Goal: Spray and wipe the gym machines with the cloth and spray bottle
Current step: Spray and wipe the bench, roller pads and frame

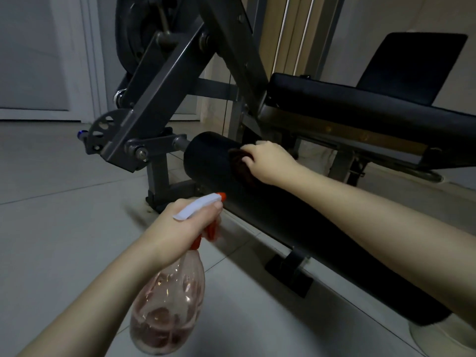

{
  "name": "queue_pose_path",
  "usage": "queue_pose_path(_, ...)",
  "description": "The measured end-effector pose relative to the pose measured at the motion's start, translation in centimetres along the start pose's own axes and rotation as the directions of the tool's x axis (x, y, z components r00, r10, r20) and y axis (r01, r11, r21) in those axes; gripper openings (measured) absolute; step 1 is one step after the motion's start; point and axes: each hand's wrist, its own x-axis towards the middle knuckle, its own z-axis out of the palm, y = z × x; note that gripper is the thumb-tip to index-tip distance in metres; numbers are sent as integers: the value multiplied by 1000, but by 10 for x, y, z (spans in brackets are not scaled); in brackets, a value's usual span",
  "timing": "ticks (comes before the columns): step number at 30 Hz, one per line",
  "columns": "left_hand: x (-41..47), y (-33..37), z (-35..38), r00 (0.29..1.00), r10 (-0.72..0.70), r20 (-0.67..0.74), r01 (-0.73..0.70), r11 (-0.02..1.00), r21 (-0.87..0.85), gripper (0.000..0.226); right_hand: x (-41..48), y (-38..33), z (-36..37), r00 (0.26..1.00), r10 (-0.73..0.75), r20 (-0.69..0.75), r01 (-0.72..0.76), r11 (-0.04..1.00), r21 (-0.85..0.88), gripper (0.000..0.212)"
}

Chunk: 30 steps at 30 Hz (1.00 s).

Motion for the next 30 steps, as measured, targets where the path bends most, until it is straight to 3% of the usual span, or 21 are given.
queue_pose_path(6,-12,9,-3,1000,3,2,-3,996,84,53,-18,6,0,993,71,93,-58,989,-136,66)
queue_pose_path(9,-14,10,-5,1000,-6,-10,7,995,99,50,-21,10,-3,994,76,82,-66,991,-114,60)
queue_pose_path(13,-16,10,-13,1000,-6,-10,8,992,125,50,-1,24,-18,978,122,170,-143,983,117,47)
queue_pose_path(17,-16,10,-18,1000,15,-22,-12,989,147,51,12,53,-19,939,232,254,-306,902,306,45)
queue_pose_path(21,-14,9,-18,1000,6,-26,-2,990,140,51,-3,51,-35,957,247,152,-290,845,450,45)
queue_pose_path(23,-14,8,-17,1000,7,-14,-5,991,136,54,-34,47,-37,986,160,54,-168,919,357,46)
queue_pose_path(25,-13,9,-15,1000,13,-4,-13,992,122,55,-64,40,-26,995,57,79,-61,997,54,51)
queue_pose_path(27,-12,7,-12,1000,12,-2,-12,994,108,56,-71,31,-13,995,69,77,-56,986,-160,54)
queue_pose_path(30,-7,5,-9,1000,-5,-18,6,997,79,54,-42,11,-2,998,63,17,-59,982,-180,52)
